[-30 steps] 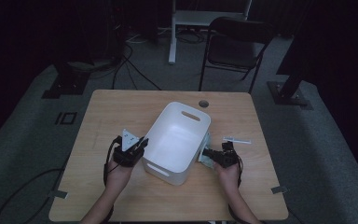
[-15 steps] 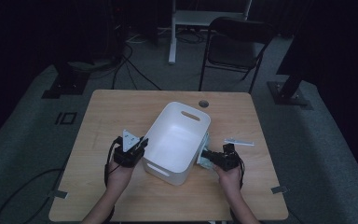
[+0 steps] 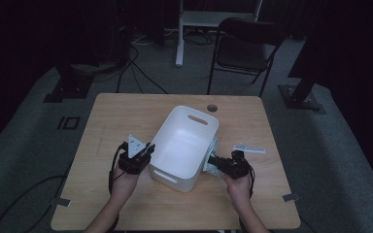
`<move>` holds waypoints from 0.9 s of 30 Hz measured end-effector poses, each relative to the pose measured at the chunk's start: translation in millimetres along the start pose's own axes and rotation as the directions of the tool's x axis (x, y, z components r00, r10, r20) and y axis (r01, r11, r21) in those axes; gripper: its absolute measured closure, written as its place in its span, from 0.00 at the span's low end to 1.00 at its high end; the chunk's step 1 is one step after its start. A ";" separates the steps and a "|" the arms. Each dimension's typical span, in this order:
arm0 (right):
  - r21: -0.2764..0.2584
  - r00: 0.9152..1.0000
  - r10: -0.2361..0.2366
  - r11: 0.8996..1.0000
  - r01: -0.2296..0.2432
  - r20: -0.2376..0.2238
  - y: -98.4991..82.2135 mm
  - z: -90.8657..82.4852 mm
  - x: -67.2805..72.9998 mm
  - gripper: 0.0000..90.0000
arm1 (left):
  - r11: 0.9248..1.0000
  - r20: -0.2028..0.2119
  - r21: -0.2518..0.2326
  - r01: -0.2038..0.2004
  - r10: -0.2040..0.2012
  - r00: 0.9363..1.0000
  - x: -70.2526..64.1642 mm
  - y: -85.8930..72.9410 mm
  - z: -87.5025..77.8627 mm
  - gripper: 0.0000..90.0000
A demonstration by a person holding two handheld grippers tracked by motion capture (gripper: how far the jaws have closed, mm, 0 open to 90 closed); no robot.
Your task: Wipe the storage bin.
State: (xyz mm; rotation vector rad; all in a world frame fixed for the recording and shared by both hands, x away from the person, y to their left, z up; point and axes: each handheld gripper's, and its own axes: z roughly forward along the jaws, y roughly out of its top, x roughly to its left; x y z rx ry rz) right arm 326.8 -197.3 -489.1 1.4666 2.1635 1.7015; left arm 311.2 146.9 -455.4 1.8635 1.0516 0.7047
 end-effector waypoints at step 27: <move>0.129 0.991 0.089 0.987 -0.101 0.096 -23.2 35.8 -40.3 0.92 | 1.000 -0.030 0.000 0.029 -0.029 0.999 -2.4 0.2 0.1 0.91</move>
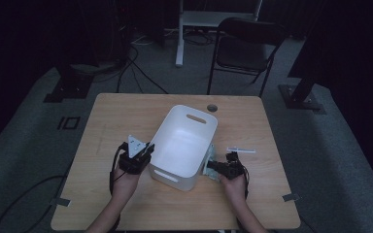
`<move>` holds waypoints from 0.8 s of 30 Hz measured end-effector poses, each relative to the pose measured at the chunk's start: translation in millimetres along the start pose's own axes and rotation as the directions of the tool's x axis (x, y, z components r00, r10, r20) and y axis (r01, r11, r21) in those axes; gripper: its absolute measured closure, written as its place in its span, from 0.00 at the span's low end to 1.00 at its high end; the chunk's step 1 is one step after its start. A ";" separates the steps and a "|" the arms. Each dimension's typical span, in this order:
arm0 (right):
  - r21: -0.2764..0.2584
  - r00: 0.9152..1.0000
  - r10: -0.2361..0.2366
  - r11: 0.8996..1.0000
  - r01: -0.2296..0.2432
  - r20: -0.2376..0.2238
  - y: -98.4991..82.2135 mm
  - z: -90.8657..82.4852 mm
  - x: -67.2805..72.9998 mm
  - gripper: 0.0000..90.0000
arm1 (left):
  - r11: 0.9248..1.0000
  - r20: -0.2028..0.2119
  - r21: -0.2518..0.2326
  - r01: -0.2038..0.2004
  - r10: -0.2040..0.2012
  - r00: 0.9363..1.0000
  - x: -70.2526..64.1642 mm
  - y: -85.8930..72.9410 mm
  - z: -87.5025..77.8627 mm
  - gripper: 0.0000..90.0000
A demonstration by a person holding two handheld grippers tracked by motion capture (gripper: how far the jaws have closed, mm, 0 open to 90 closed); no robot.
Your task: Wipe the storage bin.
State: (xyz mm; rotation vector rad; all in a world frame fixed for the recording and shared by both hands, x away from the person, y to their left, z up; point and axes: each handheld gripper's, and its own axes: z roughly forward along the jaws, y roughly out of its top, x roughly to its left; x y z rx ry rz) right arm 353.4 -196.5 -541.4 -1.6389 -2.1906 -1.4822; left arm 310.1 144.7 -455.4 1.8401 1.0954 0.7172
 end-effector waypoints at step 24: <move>-0.100 0.987 -0.109 0.990 0.097 -0.120 -6.0 -39.8 44.0 0.92 | 1.000 0.031 -0.003 -0.005 0.005 1.000 0.5 -0.2 1.5 0.91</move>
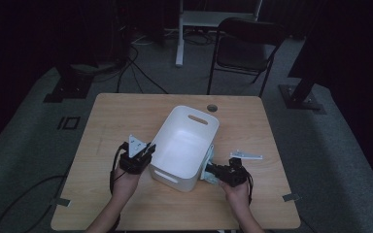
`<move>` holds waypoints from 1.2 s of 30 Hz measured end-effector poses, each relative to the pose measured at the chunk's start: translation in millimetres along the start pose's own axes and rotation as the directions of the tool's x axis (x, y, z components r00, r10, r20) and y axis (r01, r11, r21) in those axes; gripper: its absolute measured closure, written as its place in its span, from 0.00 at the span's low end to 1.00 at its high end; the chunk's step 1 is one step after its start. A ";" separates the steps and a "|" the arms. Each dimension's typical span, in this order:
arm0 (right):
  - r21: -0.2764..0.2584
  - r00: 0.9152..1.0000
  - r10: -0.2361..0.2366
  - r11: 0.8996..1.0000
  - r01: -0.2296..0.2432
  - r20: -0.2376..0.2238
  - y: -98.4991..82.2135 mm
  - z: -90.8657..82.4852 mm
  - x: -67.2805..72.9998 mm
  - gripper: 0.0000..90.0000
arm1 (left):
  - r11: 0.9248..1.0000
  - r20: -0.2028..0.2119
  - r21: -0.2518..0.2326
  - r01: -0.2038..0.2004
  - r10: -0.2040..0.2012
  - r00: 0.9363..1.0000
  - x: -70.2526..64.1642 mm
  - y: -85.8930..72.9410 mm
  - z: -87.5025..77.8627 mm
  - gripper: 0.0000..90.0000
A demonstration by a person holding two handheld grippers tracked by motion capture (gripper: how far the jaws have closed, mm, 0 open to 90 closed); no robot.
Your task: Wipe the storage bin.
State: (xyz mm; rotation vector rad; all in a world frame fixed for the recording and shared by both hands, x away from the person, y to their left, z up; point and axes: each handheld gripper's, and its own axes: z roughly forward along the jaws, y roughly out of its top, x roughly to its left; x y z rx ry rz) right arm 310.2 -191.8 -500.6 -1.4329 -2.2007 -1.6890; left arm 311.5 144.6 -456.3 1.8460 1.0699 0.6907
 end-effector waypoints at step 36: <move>0.036 1.000 0.010 0.999 -0.009 -0.022 -9.5 -5.6 11.1 0.92 | 1.000 -0.041 0.002 0.027 -0.027 0.999 -3.6 0.1 0.2 0.91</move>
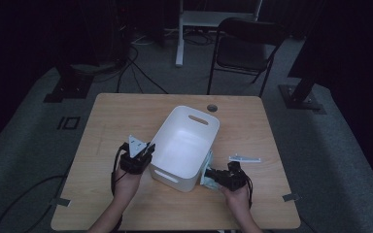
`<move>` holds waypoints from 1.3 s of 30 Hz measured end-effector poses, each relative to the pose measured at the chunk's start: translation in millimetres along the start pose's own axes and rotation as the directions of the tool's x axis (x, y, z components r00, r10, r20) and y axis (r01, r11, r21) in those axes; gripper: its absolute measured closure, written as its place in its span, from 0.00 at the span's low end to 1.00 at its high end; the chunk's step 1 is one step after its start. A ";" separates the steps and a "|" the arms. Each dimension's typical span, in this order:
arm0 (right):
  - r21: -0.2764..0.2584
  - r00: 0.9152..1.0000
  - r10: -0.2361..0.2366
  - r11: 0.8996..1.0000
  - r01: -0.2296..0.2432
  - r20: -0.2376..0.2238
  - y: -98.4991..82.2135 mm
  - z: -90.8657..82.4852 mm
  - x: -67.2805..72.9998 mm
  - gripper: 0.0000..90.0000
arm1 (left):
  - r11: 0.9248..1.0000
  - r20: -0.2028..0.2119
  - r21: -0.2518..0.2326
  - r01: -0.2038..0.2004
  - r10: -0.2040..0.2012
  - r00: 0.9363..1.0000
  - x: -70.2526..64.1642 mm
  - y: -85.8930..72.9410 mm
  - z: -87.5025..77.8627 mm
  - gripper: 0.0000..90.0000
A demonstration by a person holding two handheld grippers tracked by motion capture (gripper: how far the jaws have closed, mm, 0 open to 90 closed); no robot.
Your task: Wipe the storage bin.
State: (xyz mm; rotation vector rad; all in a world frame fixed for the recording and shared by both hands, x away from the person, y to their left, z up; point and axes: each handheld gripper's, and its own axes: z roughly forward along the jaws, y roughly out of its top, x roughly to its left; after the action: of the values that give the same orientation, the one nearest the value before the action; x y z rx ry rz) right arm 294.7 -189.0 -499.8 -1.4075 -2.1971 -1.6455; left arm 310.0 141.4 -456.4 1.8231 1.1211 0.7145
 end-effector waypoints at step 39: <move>0.087 0.992 0.104 0.990 -0.110 0.070 -24.2 31.4 -31.0 0.92 | 1.000 0.034 0.001 -0.009 0.009 0.999 1.6 0.6 2.4 0.90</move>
State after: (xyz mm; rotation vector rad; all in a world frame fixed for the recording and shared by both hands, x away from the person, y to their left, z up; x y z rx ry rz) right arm 310.3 -183.9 -547.4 -1.5461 -2.1584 -1.4671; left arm 312.9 141.8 -456.9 1.8353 1.0923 0.6862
